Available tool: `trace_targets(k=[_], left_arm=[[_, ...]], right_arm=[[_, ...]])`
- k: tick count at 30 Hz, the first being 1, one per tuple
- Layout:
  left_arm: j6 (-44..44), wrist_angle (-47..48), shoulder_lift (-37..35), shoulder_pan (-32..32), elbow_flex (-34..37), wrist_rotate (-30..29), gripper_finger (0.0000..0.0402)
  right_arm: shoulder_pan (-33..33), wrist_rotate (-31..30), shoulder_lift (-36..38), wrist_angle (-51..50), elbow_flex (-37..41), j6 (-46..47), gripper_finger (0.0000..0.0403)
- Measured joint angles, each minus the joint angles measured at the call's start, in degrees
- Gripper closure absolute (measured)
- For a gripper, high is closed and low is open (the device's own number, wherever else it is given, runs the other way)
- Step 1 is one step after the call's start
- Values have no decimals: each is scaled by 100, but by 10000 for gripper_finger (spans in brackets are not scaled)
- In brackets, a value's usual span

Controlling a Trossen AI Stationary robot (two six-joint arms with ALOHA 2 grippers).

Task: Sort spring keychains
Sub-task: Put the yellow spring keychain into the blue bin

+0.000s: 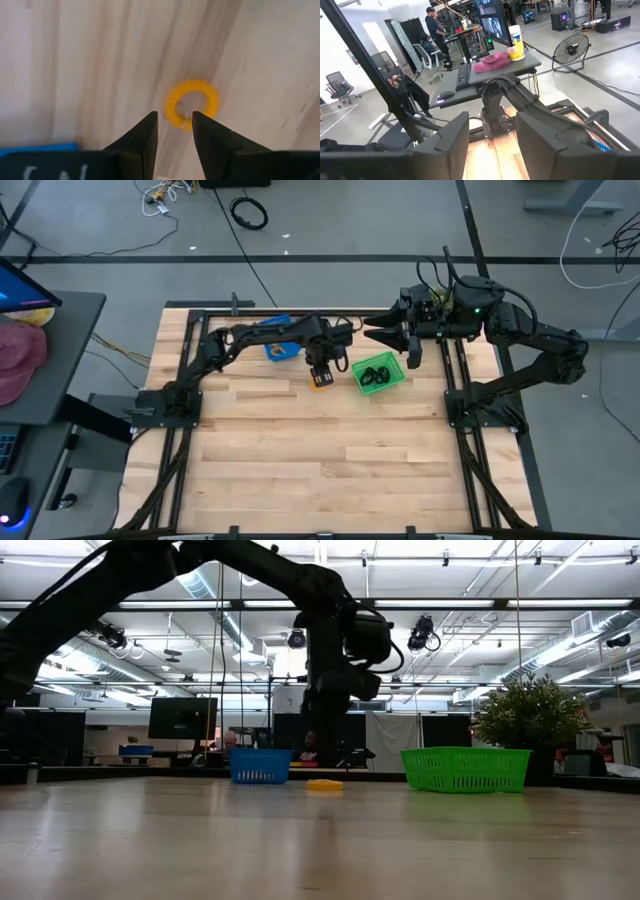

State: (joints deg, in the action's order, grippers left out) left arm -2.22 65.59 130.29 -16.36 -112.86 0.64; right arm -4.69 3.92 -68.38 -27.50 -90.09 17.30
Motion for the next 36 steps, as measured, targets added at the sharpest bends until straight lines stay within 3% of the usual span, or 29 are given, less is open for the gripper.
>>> trace_targets(k=[31,36], left_arm=[[-213,-144,656,159,-2,-83,275],[-212,-186,661,159,-2,-81,295]], right_arm=[[2,0,-2,-10,-1,-1,239],[2,0,-2,-12,1,0,239]])
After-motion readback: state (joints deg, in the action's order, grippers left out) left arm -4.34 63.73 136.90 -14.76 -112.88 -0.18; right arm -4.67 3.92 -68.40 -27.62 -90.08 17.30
